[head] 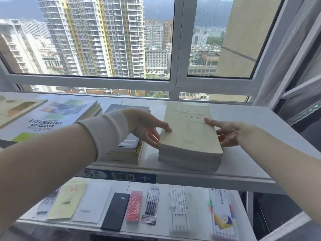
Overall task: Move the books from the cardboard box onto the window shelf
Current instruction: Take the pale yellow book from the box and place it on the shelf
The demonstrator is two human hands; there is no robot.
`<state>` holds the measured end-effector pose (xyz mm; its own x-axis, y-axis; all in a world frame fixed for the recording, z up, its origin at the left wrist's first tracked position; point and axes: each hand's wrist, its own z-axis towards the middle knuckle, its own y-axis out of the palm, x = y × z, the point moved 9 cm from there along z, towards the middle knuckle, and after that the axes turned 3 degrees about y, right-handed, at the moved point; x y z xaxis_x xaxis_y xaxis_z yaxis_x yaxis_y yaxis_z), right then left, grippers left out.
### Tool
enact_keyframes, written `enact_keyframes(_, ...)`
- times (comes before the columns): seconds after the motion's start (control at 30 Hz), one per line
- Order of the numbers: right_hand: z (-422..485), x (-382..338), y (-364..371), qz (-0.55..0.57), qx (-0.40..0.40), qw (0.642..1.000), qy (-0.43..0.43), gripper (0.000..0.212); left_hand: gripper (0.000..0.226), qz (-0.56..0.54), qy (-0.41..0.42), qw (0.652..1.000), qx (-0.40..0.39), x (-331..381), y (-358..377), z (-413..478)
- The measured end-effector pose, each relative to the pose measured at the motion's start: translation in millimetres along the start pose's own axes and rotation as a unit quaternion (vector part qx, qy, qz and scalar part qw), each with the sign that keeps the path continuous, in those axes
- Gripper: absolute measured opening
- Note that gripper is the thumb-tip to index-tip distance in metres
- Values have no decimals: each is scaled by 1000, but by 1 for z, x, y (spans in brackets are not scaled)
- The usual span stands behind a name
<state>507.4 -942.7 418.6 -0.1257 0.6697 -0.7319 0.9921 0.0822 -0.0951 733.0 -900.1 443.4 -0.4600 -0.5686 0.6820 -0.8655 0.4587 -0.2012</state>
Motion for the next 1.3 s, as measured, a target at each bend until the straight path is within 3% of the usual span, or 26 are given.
enact_keyframes(0.57, 7, -11, 0, -67, 42, 993, -85, 29, 48, 15, 0, 999, 29, -3, -2, 12)
enact_keyframes(0.9, 3, -8, -4, -88, 70, 988, -107, 45, 61, 42, 22, 997, 63, -2, -4, 9)
enact_keyframes(1.0, -16, 0, -6, -78, 109, 983, -129, 52, 55, 126, 60, 985, 98, 0, 0, -2)
enact_keyframes(1.1, -52, 6, -14, -169, 212, 948, -168, 56, 53, 321, 139, 909, 226, 21, 0, -29)
enact_keyframes(1.2, -110, 19, -14, -373, 349, 830, -223, 53, 63, 441, 242, 801, 324, 38, 15, -62)
enact_keyframes(1.3, -156, 57, -7, -491, 399, 738, -233, 49, 53, 556, 333, 658, 384, 38, 54, -94)
